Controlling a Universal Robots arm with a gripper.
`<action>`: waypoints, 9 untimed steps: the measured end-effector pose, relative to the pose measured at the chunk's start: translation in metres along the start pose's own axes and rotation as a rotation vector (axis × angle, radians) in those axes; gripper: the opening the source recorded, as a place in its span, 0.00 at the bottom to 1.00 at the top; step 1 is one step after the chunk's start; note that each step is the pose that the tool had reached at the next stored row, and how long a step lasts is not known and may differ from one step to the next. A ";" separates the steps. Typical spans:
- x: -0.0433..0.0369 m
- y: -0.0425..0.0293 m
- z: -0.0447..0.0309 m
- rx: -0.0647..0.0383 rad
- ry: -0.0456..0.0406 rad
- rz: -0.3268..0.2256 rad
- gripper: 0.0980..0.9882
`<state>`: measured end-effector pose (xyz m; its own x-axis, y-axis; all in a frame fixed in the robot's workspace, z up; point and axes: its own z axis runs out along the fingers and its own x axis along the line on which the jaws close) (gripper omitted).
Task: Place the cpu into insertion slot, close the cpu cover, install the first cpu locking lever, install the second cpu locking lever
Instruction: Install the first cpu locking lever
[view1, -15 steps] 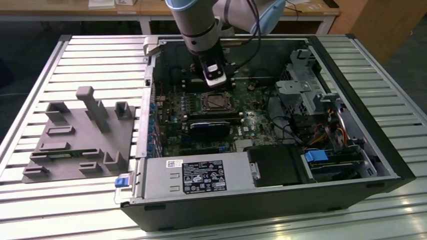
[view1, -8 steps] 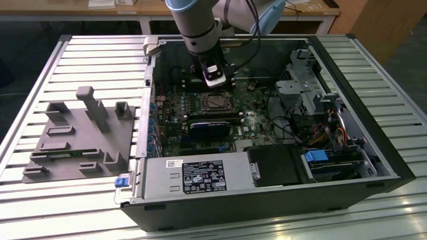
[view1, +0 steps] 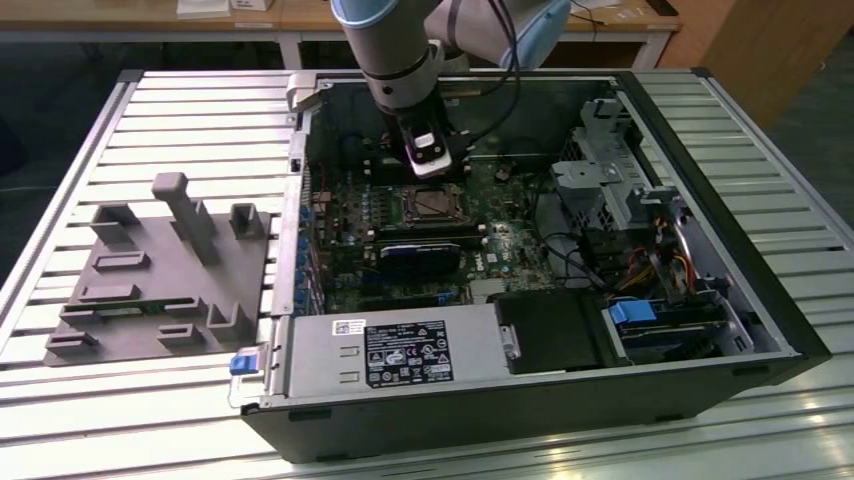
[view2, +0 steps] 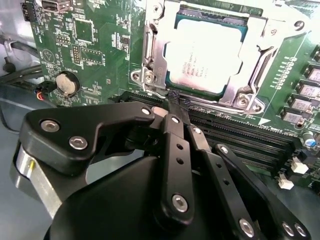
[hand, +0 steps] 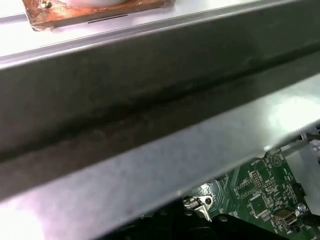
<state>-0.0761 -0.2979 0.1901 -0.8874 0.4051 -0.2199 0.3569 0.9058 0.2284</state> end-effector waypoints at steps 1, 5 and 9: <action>0.0001 -0.0001 0.0004 0.000 0.0000 0.000 0.00; 0.0004 -0.0005 0.0014 0.000 0.0002 0.000 0.00; 0.0004 -0.0005 0.0017 -0.014 0.0061 0.005 0.00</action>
<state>-0.0761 -0.2980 0.1883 -0.8875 0.4087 -0.2130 0.3570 0.9019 0.2429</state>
